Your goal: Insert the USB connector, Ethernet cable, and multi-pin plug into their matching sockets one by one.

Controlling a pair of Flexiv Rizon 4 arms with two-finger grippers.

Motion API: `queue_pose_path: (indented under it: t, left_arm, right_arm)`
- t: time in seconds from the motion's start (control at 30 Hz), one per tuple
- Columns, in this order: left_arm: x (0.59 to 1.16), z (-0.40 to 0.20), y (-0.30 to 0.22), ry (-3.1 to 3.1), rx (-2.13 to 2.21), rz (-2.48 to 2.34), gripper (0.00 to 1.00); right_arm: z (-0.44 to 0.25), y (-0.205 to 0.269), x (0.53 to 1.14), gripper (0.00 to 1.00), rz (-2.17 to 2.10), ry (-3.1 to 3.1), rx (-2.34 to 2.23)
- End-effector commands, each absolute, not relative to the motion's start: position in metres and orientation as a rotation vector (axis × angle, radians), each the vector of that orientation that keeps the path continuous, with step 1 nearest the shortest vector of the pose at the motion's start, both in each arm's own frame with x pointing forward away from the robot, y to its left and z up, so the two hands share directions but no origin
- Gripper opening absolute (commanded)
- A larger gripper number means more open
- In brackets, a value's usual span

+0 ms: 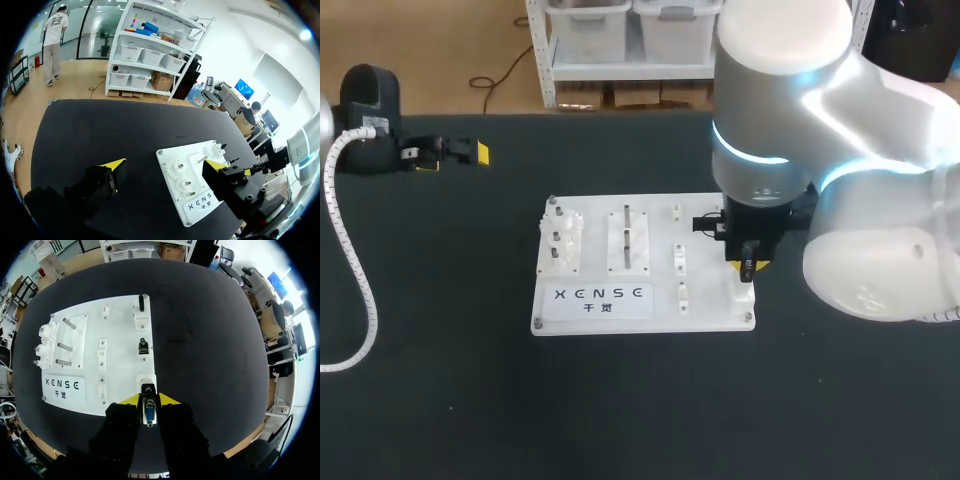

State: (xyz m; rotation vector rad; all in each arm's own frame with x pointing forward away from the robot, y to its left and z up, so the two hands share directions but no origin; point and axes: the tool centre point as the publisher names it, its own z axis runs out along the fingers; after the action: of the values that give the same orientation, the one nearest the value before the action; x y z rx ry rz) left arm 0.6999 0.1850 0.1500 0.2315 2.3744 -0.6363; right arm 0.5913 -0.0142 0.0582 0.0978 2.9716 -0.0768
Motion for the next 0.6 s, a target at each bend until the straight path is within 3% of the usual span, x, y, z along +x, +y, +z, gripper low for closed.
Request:
queue_pose_path:
  t: [0.03, 0.6]
  left_arm:
    - [0.700, 0.150, 0.185, 2.374, 0.232, -0.636, 1.00]
    - [0.700, 0.150, 0.185, 2.374, 0.232, -0.636, 1.00]
  right_arm:
    - [0.040, -0.017, 0.592, 0.00, -0.078, 2.989, 0.106]
    - [0.015, -0.013, 0.603, 0.00, -0.027, 3.058, 0.115]
